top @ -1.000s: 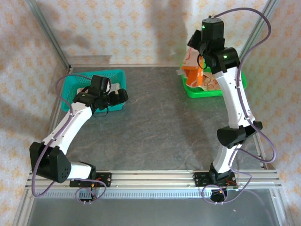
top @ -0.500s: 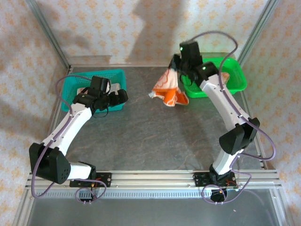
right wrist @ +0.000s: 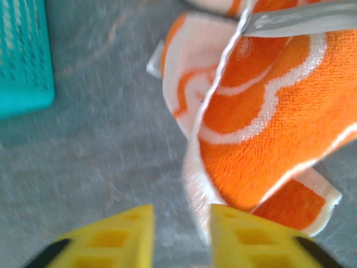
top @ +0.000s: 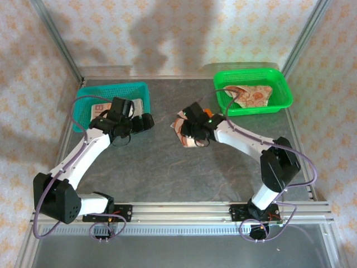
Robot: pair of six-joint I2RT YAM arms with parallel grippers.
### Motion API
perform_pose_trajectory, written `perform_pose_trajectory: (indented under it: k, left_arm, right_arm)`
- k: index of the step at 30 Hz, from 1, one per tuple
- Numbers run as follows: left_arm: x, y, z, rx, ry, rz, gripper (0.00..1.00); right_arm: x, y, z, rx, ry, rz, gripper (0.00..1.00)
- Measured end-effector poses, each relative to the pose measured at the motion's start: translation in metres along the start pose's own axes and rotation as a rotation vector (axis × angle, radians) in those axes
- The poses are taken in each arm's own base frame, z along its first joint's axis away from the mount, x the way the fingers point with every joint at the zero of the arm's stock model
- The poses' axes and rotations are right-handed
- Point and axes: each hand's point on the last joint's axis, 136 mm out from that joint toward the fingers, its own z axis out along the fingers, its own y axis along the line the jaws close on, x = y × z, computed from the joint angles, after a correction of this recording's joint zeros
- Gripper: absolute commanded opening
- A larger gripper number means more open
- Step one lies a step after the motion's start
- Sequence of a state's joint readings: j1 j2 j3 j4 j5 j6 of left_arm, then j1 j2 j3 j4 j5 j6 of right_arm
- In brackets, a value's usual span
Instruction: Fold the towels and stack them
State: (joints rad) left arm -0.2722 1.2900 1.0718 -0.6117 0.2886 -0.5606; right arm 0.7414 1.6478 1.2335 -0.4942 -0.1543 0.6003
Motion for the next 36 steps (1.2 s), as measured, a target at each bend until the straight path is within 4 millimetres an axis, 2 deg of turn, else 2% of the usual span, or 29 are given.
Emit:
perform_pose_trajectory:
  k: [1, 3, 5, 9, 12, 13, 17, 19, 25, 30, 31, 32, 34, 36]
  left_arm:
    - [0.002, -0.002, 0.001, 0.002, 0.004, 0.006, 0.94]
    - [0.007, -0.007, 0.002, 0.007, 0.015, 0.023, 0.92]
    - [0.013, -0.012, 0.006, 0.013, 0.03, 0.039, 0.88]
    - [0.029, -0.023, 0.024, 0.012, 0.08, 0.067, 0.78]
    - [0.044, -0.03, 0.044, 0.004, 0.129, 0.094, 0.68]
    - [0.049, -0.03, 0.05, -0.002, 0.146, 0.099, 0.62]
    - [0.066, -0.032, 0.075, -0.027, 0.203, 0.125, 0.57]
    - [0.07, -0.032, 0.087, -0.041, 0.224, 0.126, 0.49]
    - [0.066, -0.038, 0.111, -0.053, 0.238, 0.122, 0.48]
    - [0.065, -0.039, 0.111, -0.049, 0.234, 0.122, 0.49]
    - [0.065, -0.039, 0.112, -0.051, 0.234, 0.122, 0.49]
    - [0.064, -0.039, 0.111, -0.051, 0.233, 0.123, 0.49]
    - [0.064, -0.038, 0.111, -0.054, 0.232, 0.123, 0.49]
    - [0.063, -0.037, 0.109, -0.06, 0.228, 0.125, 0.49]
  right_arm:
    - [0.01, -0.001, 0.001, 0.005, 0.015, -0.007, 0.55]
    - [0.022, -0.009, 0.0, 0.025, 0.027, -0.016, 0.57]
    - [0.026, -0.021, -0.007, 0.053, 0.011, -0.016, 0.58]
    - [0.014, -0.033, -0.031, 0.08, -0.067, -0.015, 0.53]
    - [0.009, -0.037, -0.033, 0.091, -0.086, -0.03, 0.49]
    - [0.01, -0.039, -0.029, 0.102, -0.079, -0.044, 0.47]
    - [0.02, -0.05, -0.006, 0.158, -0.019, -0.112, 0.46]
    - [0.026, -0.054, 0.005, 0.174, 0.012, -0.161, 0.47]
    - [0.039, -0.059, 0.023, 0.176, 0.068, -0.273, 0.53]
    - [0.053, -0.067, 0.05, 0.197, 0.132, -0.339, 0.56]
    - [0.056, -0.069, 0.055, 0.205, 0.145, -0.348, 0.55]
    - [0.058, -0.07, 0.059, 0.211, 0.156, -0.359, 0.47]
    - [0.06, -0.068, 0.066, 0.206, 0.169, -0.37, 0.18]
    - [0.056, -0.058, 0.067, 0.182, 0.162, -0.383, 0.02]
